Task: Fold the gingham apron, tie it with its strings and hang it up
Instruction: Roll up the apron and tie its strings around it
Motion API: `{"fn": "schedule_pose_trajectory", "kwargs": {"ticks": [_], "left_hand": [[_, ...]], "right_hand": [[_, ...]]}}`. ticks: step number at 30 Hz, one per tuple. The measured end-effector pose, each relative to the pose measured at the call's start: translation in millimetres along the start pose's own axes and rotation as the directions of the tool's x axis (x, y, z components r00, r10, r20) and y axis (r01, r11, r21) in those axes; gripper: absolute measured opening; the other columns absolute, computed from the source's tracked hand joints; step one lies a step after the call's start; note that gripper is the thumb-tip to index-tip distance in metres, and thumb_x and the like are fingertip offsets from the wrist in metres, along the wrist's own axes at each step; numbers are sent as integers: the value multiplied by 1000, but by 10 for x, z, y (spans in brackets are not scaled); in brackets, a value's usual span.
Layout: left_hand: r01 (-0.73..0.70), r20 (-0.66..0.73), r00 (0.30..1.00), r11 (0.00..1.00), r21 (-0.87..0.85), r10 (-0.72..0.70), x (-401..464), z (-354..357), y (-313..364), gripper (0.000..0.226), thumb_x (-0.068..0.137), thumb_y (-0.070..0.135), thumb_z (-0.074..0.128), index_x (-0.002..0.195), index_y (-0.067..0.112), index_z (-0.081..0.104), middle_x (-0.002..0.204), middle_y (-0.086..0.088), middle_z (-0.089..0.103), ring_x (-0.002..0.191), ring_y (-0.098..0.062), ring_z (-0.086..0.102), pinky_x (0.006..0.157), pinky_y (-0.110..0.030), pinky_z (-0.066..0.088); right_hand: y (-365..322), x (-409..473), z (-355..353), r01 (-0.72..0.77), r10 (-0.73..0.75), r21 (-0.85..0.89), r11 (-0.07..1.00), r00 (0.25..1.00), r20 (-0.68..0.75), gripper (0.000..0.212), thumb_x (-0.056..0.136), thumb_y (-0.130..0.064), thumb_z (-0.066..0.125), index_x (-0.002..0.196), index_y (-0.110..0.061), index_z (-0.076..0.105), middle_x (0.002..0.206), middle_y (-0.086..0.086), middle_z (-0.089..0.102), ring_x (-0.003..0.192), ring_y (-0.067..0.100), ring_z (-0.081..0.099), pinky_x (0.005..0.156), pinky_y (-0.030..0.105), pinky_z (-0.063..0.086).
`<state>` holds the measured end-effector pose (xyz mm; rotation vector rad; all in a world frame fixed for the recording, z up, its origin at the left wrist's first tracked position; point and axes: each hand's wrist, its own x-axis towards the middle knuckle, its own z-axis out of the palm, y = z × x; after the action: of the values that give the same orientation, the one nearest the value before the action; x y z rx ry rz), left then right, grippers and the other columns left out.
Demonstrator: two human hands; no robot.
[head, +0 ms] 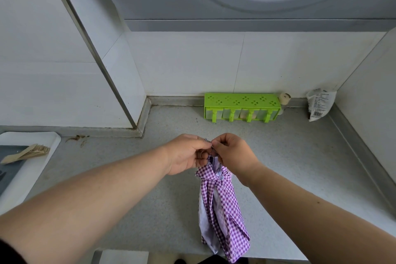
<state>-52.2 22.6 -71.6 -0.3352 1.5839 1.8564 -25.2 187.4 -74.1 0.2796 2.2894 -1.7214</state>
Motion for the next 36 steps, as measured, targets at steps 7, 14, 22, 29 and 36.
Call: {"fn": "schedule_pose_trajectory", "kwargs": {"ticks": [7, 14, 22, 29, 36], "left_hand": [[-27, -123, 991, 982, 188, 51, 63, -58, -28, 10, 96, 6, 72, 88, 7, 66, 81, -15, 66, 54, -12, 55, 50, -23, 49], [-133, -32, 979, 752, 645, 200, 11, -92, 76, 18, 93, 20, 79, 79, 16, 68, 64, 5, 63, 57, -7, 55, 57, -22, 48], [-189, 66, 978, 715, 673, 196, 10, -88, 139, 14, 101, 28, 69, 90, 21, 72, 78, 6, 64, 60, 0, 52, 63, -21, 44], [-88, 11, 996, 913, 399, 92, 37, -125, 93, 12, 103, 15, 65, 93, 12, 71, 73, 0, 55, 58, -6, 41, 53, -19, 38], [-93, 1, 995, 907, 410, 102, 56, -136, 120, 17, 102, 11, 64, 86, 13, 69, 55, 12, 56, 54, -4, 41, 53, -20, 34]], "right_hand": [[-2, -27, -54, 55, -56, 28, 998, 997, 51, 18, 97, -13, 66, 111, -23, 60, 89, 10, 75, 69, 20, 61, 63, 35, 49], [39, -60, -57, 217, -230, -251, 943, 973, -27, 17, 99, -11, 61, 96, -28, 61, 83, -4, 68, 54, 3, 58, 45, 16, 41], [44, -20, -33, 181, -210, -297, 938, 975, -69, 19, 98, -8, 56, 89, -25, 56, 70, 9, 70, 59, 29, 67, 47, 30, 47], [56, 17, -70, 188, -197, -298, 936, 980, 0, 8, 94, -16, 67, 89, -22, 66, 78, 1, 72, 53, 9, 62, 45, 18, 41], [22, -16, -62, 162, -167, -209, 964, 986, -6, 16, 97, -33, 70, 89, -21, 63, 78, 1, 73, 59, 17, 66, 51, 27, 49]]}}
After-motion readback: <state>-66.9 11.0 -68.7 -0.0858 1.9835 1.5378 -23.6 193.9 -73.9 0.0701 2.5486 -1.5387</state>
